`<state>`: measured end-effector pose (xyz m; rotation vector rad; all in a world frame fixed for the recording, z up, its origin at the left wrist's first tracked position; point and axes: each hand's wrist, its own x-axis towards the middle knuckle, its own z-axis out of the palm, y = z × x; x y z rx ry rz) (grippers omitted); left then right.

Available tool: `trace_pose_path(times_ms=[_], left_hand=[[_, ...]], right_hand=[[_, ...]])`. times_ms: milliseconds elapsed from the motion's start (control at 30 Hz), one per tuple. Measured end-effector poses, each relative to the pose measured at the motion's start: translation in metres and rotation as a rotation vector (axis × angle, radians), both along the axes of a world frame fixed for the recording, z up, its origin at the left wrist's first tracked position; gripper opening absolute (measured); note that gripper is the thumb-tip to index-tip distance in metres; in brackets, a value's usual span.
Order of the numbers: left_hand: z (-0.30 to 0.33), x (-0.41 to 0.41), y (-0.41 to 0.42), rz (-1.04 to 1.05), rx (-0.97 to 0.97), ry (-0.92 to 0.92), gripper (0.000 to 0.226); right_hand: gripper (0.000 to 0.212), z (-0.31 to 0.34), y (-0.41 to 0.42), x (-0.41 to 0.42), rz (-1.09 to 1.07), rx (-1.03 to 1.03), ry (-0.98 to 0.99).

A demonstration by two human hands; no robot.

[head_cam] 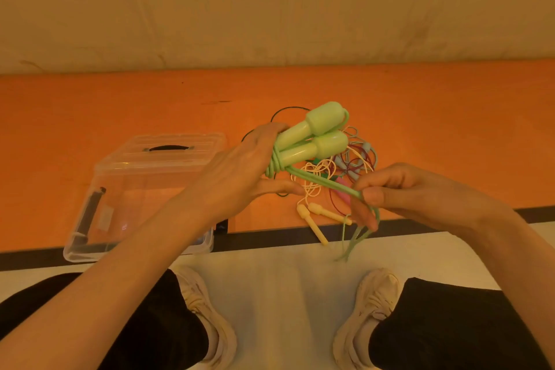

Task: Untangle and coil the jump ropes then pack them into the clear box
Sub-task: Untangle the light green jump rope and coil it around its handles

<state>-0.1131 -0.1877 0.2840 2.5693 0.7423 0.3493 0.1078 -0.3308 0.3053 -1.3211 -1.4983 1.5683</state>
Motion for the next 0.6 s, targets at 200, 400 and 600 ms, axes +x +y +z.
trace_pose_path(times_ms=[200,400,600], left_hand=[[-0.013,0.007,-0.010,0.014,0.291,0.043,0.071],[-0.012,-0.006,0.006,0.113,0.424,0.149,0.061],[-0.015,-0.015,0.013,0.130,0.440,0.207,0.055]], right_hand=[[0.041,-0.004,0.006,-0.037,0.151,-0.103,0.072],[0.027,0.010,0.004,-0.014,-0.221,-0.125,-0.502],[0.052,0.033,-0.016,0.031,-0.232,0.076,-0.394]])
